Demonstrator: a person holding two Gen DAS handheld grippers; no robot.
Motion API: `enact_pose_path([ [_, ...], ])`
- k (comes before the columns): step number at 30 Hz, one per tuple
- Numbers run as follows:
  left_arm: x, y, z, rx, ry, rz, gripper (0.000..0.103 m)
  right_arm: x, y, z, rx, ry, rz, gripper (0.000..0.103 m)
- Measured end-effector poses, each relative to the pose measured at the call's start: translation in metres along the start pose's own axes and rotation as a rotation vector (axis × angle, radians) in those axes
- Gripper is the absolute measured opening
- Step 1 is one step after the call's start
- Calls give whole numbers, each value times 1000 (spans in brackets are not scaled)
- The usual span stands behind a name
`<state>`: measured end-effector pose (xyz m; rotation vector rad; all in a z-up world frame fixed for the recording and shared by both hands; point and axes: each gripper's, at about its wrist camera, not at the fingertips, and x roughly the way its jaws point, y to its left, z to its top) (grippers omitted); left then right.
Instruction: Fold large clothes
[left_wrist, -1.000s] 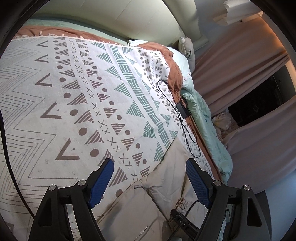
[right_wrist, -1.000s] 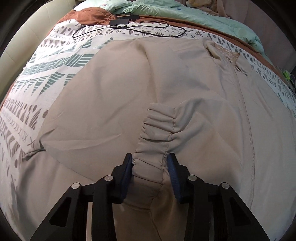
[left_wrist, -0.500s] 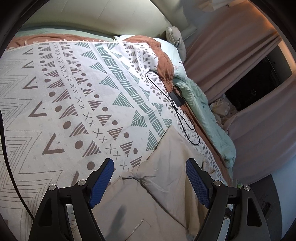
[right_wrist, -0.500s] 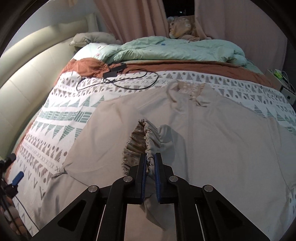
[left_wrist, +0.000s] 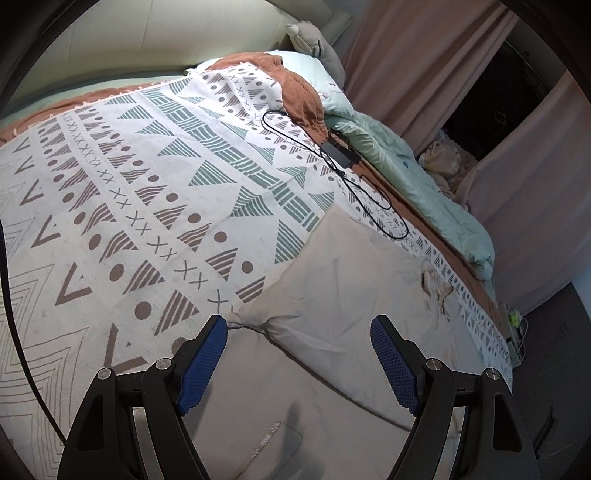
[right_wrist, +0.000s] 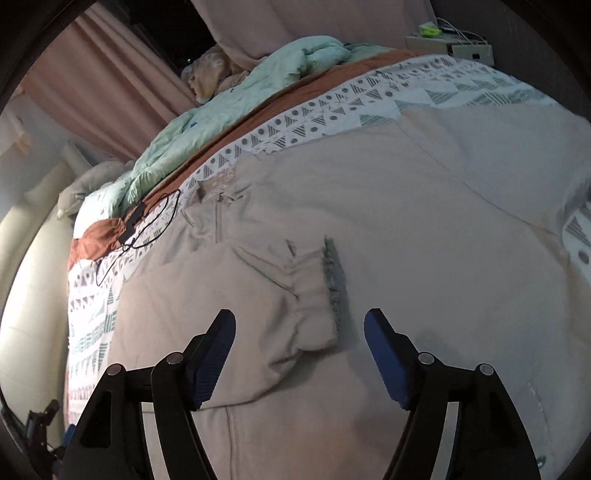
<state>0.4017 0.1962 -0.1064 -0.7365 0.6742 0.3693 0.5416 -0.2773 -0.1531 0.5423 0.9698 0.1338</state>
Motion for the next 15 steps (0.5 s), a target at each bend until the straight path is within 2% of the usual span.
enact_pose_path([
  [2, 6, -6, -4, 41, -4, 30, 81, 19, -14, -4, 63, 72, 5, 72],
  [4, 12, -12, -9, 72, -1, 54, 80, 25, -17, -1, 72, 83, 72, 72],
  [5, 16, -14, -11, 80, 4, 61, 78, 27, -16, -1, 60, 77, 73, 72],
  [6, 19, -16, -13, 87, 10, 64, 72, 29, -14, -1, 49, 76, 56, 72],
  [8, 26, -19, -17, 100, 23, 67, 67, 36, -12, -1, 51, 92, 86, 72],
  [12, 43, -20, -25, 100, 55, 69, 57, 51, -18, 0, 88, 124, 140, 63],
  [14, 53, -19, -29, 92, 70, 72, 57, 58, -18, 2, 87, 127, 153, 58],
  [15, 58, -19, -30, 93, 79, 79, 57, 60, -19, 3, 85, 127, 157, 51],
])
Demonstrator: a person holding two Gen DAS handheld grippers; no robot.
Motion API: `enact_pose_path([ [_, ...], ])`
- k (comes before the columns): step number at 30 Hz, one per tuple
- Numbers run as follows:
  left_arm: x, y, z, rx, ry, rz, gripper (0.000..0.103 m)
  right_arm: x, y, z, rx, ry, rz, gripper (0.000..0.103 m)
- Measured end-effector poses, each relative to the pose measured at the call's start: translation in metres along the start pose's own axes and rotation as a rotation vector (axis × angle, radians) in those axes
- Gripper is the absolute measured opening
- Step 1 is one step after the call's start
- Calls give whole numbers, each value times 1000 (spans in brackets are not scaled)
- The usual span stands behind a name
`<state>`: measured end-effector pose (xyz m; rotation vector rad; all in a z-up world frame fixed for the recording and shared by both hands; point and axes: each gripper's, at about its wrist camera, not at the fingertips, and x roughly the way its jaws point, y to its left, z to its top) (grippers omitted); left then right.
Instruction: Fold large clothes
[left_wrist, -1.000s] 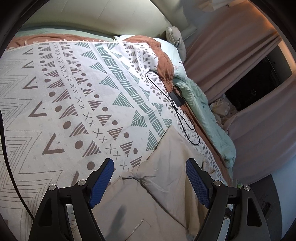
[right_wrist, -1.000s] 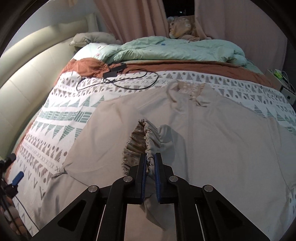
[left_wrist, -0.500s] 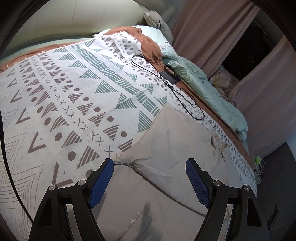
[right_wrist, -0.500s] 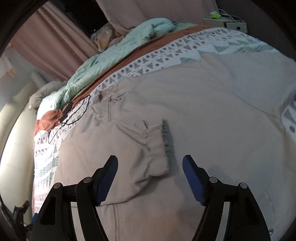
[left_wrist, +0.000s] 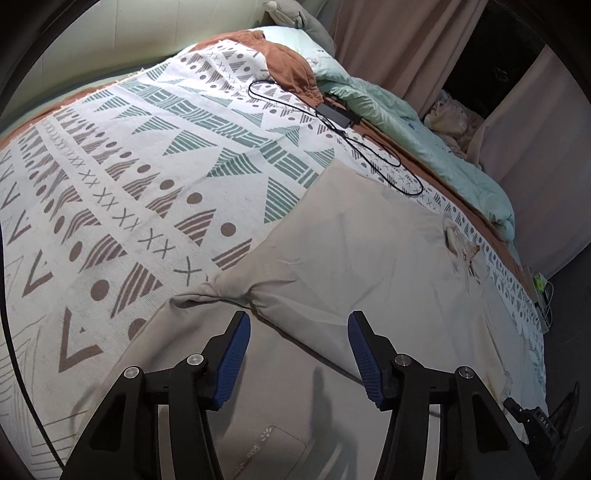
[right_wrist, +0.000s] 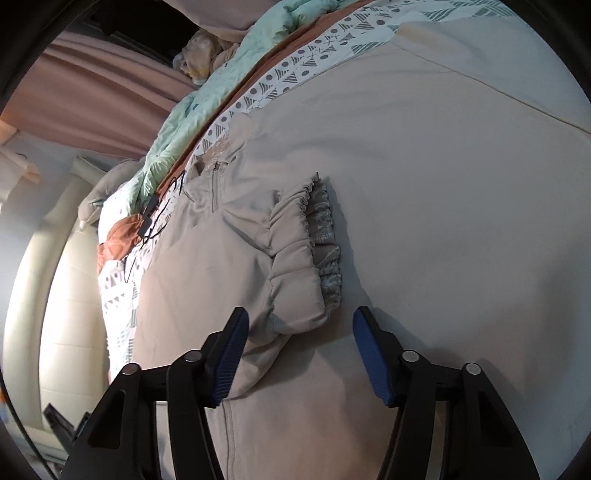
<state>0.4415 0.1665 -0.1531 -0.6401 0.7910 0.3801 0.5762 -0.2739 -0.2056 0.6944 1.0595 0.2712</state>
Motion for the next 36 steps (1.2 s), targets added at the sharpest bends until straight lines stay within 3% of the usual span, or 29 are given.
enact_pose_path([
  [1, 6, 0, 0, 4, 8, 12, 57, 2, -1, 2, -2, 2, 2, 45],
  [7, 38, 8, 2, -12, 42, 73, 57, 6, -4, 9, -29, -16, 10, 36],
  [13, 44, 25, 12, -39, 11, 99, 33, 11, -3, 15, -60, -23, 22, 33],
  [20, 34, 25, 13, -85, 27, 87, 31, -9, -1, 15, -56, 2, -5, 39],
  [23, 20, 12, 10, -60, 16, 60, 38, -35, -2, 18, -70, -41, -34, 43],
  [25, 11, 3, 6, -46, 12, 29, 66, -54, -8, 22, -71, -71, -51, 51],
  [27, 2, -6, 2, -37, -8, 1, 81, -73, -16, 26, -70, -104, -73, 54],
  [31, -7, -21, -1, -8, -16, -36, 82, -108, -37, 34, -52, -163, -130, 62],
  [36, -6, -33, -7, 1, 1, -58, 82, -146, -68, 45, -17, -237, -184, 63],
])
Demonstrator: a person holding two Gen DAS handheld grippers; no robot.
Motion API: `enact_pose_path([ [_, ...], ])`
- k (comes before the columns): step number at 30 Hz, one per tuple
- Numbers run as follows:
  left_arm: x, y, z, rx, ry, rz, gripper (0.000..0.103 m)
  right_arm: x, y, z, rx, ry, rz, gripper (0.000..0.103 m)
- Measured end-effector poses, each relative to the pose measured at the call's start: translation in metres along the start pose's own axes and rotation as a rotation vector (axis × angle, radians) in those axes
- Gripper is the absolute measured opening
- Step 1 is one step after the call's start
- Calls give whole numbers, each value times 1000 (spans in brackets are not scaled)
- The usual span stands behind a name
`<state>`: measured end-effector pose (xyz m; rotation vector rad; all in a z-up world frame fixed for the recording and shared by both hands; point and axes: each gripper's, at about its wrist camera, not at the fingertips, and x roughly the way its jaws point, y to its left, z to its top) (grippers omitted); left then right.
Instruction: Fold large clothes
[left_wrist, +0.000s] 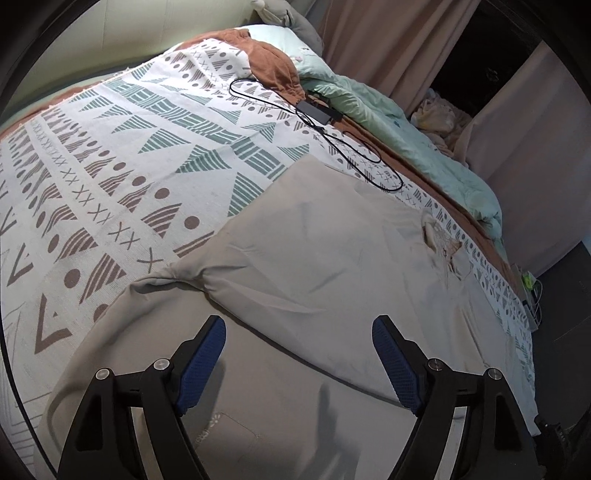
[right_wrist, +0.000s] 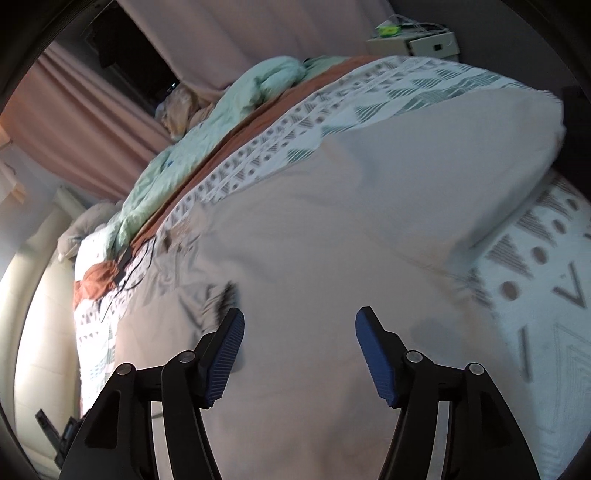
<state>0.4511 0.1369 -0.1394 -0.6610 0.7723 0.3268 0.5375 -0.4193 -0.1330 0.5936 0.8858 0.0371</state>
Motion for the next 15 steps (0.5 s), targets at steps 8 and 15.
enact_pose_path([
  [8, -5, -22, -10, 70, -12, -6, 82, -28, -64, 25, 110, -129, -74, 56],
  [15, -6, -32, -16, 118, -33, 20, 82, -32, -110, 41, 195, -186, -98, 46],
])
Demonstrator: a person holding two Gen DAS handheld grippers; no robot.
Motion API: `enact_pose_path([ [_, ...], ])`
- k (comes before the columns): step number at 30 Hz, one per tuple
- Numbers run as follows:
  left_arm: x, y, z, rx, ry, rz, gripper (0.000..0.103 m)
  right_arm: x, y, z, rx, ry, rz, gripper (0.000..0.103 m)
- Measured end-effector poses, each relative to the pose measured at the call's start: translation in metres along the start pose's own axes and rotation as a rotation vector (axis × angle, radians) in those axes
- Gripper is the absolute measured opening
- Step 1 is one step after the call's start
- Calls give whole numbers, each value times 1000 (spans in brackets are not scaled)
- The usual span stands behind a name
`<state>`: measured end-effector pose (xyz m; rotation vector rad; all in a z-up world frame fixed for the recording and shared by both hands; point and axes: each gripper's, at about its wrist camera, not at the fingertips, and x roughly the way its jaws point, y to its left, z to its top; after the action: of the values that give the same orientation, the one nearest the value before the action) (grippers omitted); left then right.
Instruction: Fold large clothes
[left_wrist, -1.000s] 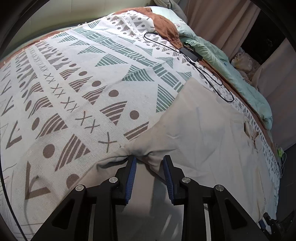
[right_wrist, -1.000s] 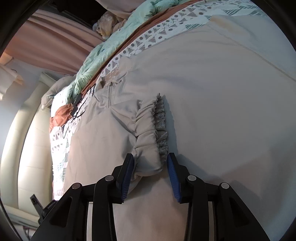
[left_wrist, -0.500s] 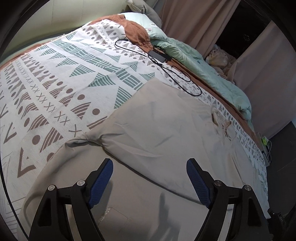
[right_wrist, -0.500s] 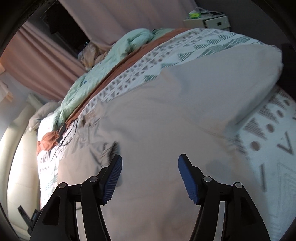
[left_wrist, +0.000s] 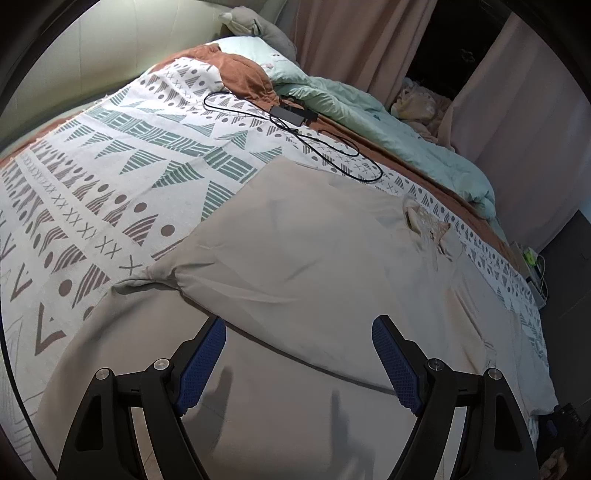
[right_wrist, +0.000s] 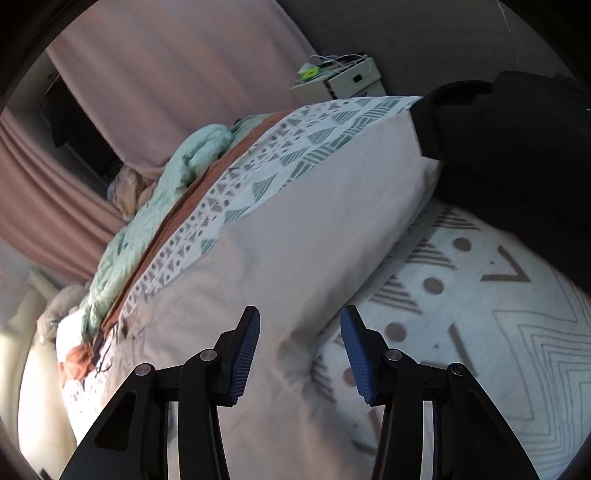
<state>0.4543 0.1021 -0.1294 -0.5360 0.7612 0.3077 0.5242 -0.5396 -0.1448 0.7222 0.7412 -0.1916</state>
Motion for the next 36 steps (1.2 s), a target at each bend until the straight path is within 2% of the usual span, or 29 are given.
enact_pose_path([
  [5, -1, -7, -3, 29, -14, 21, 82, 12, -19, 9, 26, -15, -9, 46],
  [7, -2, -11, -4, 47, -30, 41, 82, 17, -27, 10, 39, -15, -5, 40],
  [10, -7, -16, -4, 70, -70, 68, 82, 28, -38, 14, 59, -5, -2, 38],
  [19, -9, -25, -5, 122, -123, 119, 82, 53, -59, 16, 93, 3, 5, 38],
  [24, -5, -28, -7, 150, -122, 131, 82, 59, -59, 20, 81, -23, 23, 38],
  [25, -4, -28, -8, 155, -119, 133, 82, 61, -60, 20, 81, -22, 26, 36],
  [26, -3, -29, -8, 159, -117, 135, 82, 63, -61, 20, 83, -21, 29, 30],
  [27, -2, -29, -9, 163, -115, 137, 82, 63, -62, 20, 85, -17, 29, 20],
  [30, -2, -31, -9, 172, -118, 139, 82, 57, -62, 20, 80, -40, 51, 8],
  [36, -6, -32, -9, 165, -122, 124, 82, 21, -34, 26, -1, -122, 74, 5],
])
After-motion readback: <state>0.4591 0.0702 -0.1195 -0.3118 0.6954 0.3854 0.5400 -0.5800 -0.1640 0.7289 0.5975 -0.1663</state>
